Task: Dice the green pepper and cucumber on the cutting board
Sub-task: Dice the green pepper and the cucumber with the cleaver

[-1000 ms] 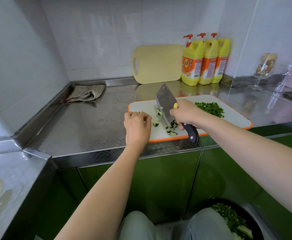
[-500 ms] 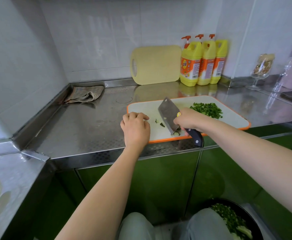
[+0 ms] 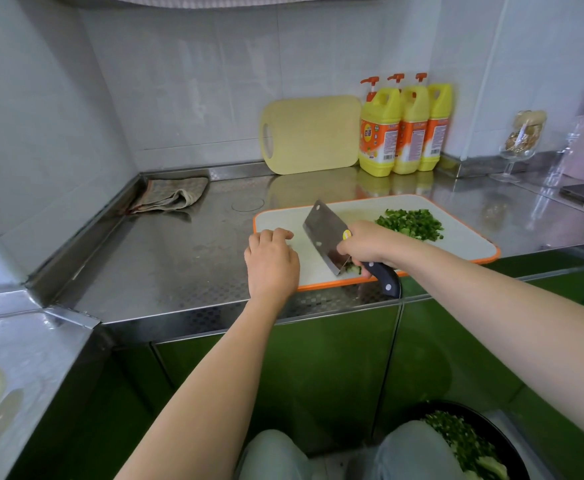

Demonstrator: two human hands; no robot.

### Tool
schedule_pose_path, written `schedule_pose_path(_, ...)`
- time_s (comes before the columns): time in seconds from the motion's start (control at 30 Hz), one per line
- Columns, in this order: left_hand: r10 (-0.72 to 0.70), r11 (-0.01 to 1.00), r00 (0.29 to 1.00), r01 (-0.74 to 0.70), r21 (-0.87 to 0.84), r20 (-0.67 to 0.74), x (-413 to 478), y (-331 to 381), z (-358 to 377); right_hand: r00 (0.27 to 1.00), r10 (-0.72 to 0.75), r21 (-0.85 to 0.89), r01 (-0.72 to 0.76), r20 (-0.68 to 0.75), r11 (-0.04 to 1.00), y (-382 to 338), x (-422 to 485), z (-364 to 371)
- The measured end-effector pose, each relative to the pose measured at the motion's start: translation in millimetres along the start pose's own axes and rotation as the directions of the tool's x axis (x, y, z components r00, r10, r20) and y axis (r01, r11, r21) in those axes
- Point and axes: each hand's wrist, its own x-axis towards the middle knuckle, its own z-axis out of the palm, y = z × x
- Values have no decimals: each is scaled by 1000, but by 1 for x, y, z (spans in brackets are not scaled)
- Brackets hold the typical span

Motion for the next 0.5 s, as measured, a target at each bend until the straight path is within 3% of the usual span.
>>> schedule_pose_path(0.17,44,998,999,-43,42,-31,0,-2,3,999,-31,231,37,-29,972,16,-5,-23)
schedule_pose_path(0.3,308,951,939,-301,69,-151,2,9,0,994,-63,346,90,-89,934,20,-9,-38)
schedule_pose_path(0.43,500,866,847,-484,-124,183,1,45,-3,981,-18,392,94,-193,915,27,-6,-42)
schedule_pose_path(0.5,518,855,821,-502,-130,240,0,54,5,979,-5,401,88,-204,912,31,-8,-41)
